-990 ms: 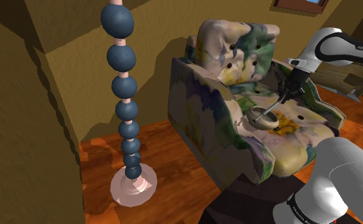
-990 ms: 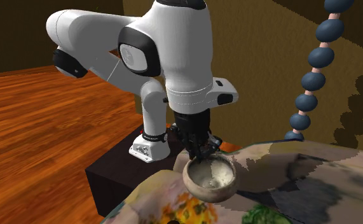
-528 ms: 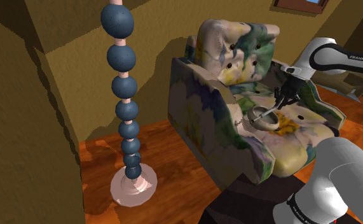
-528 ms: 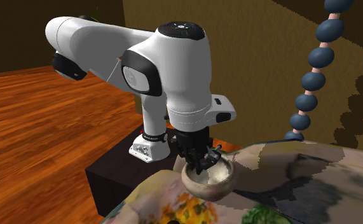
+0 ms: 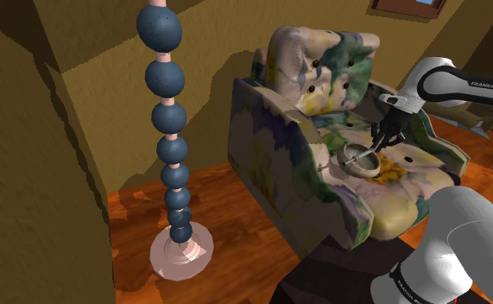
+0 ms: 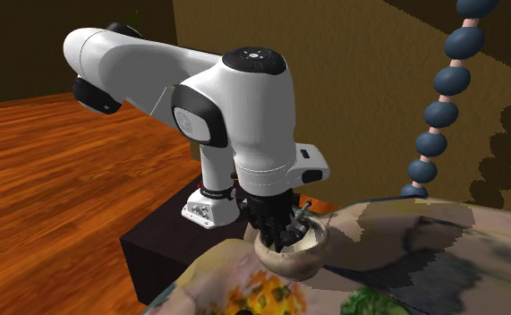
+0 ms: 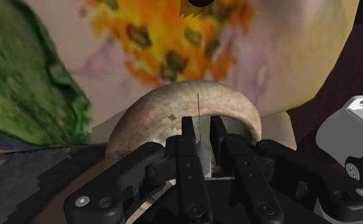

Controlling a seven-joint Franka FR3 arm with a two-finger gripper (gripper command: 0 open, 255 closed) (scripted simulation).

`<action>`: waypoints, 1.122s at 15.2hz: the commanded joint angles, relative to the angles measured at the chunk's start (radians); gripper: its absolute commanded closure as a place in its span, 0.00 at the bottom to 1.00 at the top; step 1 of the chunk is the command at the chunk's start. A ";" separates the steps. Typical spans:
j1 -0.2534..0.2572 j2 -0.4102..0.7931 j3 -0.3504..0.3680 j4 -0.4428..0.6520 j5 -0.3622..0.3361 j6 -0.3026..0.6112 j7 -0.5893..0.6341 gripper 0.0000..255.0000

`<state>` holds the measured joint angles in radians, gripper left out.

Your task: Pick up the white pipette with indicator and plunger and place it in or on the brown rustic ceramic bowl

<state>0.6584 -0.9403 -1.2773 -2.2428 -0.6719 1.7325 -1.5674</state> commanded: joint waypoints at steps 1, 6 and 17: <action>0.000 0.000 0.000 -0.001 0.001 0.000 0.000 1.00; 0.001 0.000 0.000 -0.001 0.001 0.001 0.001 0.00; 0.004 0.017 0.064 0.105 0.054 -0.105 -0.024 0.00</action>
<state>0.6625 -0.9230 -1.2140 -2.1386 -0.6179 1.6287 -1.5906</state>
